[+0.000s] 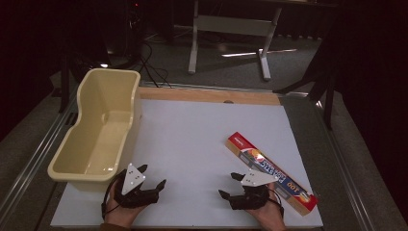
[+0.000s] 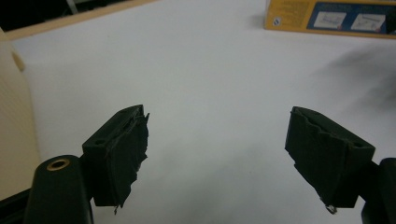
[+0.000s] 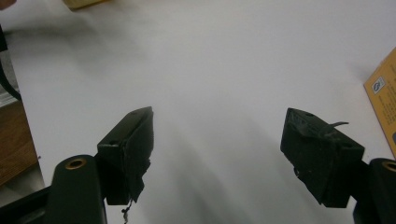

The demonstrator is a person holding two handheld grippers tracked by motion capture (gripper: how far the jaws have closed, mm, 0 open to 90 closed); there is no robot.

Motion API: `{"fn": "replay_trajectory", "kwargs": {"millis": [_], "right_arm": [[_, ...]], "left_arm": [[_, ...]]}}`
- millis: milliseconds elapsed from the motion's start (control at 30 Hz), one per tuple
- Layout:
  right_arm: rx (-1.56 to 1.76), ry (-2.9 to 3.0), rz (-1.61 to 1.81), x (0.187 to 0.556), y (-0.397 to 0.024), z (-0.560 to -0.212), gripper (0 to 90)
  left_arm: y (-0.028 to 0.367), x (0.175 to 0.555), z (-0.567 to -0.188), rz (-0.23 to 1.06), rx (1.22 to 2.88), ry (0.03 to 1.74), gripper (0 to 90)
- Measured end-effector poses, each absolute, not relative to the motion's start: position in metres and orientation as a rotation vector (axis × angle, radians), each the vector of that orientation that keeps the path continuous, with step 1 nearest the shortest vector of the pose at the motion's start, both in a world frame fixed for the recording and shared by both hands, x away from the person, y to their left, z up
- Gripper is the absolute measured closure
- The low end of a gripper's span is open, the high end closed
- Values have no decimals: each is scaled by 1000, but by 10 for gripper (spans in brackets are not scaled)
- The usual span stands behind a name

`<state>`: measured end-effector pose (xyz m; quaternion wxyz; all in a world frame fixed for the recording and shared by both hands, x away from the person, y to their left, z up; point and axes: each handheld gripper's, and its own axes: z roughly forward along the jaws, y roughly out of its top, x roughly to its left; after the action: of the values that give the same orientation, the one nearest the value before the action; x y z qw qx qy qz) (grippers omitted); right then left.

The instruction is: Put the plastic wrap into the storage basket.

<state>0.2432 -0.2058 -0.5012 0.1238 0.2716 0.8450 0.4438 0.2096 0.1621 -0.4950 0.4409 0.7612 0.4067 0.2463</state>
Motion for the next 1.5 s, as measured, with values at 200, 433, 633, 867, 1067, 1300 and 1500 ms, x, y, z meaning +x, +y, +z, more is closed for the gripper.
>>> {"fn": "replay_trajectory", "kwargs": {"millis": [200, 433, 633, 867, 1067, 1300, 1500], "right_arm": [[779, 2469, 1290, 242, -205, -501, 260], [777, 2473, 1260, 241, -204, -500, 261], [774, 2479, 1206, 241, -204, -499, 261], [798, 2479, 1164, 245, -212, -488, 260], [787, 2476, 1151, 251, -221, -475, 265], [806, 2444, 1117, 262, -236, -461, 264], [821, 2426, 1067, 271, -246, -448, 263]], "left_arm": [[164, 209, -495, 630, 1885, 1006, 210], [164, 208, -494, 658, 1867, 994, 225], [163, 206, -493, 665, 1861, 979, 227], [161, 208, -495, 639, 1873, 987, 227], [160, 207, -495, 631, 1873, 985, 229], [162, 206, -494, 631, 1864, 991, 229], [162, 206, -494, 629, 1861, 989, 229]]}}
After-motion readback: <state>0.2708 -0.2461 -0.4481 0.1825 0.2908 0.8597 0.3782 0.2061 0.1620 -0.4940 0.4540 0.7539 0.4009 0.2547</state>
